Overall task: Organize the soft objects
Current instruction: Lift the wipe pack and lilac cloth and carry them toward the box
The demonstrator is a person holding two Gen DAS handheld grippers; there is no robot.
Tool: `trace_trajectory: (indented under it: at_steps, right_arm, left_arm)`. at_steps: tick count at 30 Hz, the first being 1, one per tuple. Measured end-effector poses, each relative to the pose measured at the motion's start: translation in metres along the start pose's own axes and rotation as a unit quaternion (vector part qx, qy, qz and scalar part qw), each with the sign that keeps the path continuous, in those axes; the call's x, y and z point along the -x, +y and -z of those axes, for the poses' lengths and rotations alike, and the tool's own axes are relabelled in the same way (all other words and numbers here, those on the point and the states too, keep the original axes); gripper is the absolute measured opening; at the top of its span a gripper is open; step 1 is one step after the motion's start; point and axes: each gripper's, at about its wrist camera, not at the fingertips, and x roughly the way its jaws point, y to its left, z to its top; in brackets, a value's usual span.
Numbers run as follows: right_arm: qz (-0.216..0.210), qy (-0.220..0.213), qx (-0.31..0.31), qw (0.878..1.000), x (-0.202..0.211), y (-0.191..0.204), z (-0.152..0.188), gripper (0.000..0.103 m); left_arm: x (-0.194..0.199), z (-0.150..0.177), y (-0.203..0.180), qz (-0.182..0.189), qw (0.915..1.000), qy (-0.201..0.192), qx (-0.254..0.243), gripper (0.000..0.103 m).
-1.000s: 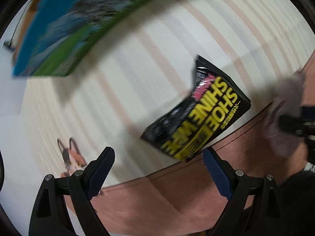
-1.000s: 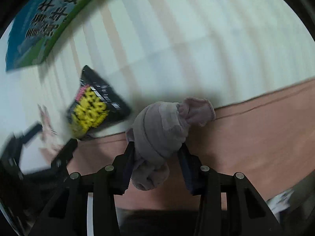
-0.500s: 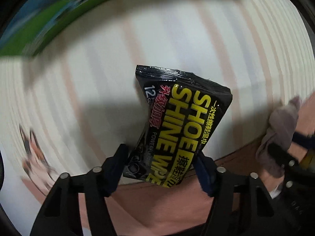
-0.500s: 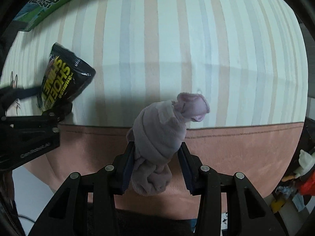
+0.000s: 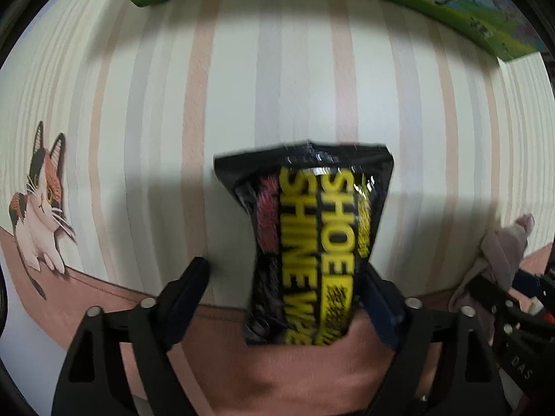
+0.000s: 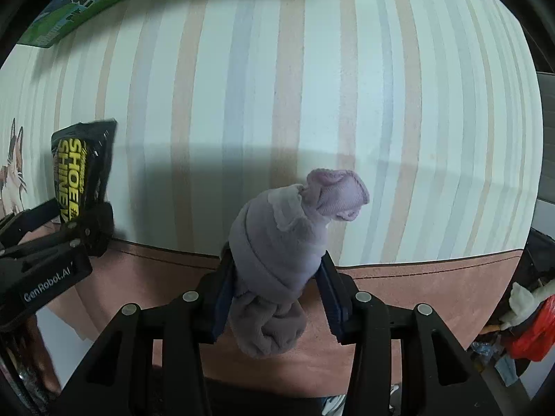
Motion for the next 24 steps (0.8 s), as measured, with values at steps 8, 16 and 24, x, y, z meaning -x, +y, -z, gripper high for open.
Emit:
trace_trajectory:
  at_steps: [8, 16, 24]
  right_arm:
    - [-0.007, -0.002, -0.011, 1.0, 0.006, -0.028, -0.004, 0.052]
    - [-0.018, 0.001, -0.018, 1.0, -0.002, -0.033, 0.001, 0.052]
    - [-0.018, 0.01, -0.017, 1.0, -0.014, -0.035, 0.0, 0.052]
  left_arm:
    - [0.005, -0.008, 0.018, 0.005, 0.9996, 0.029, -0.002, 0.09]
    - [0.003, -0.008, 0.004, 0.002, 0.9998, 0.022, -0.003, 0.08]
    - [0.015, -0.003, -0.014, -0.004, 0.9997, 0.012, -0.022, 0.044]
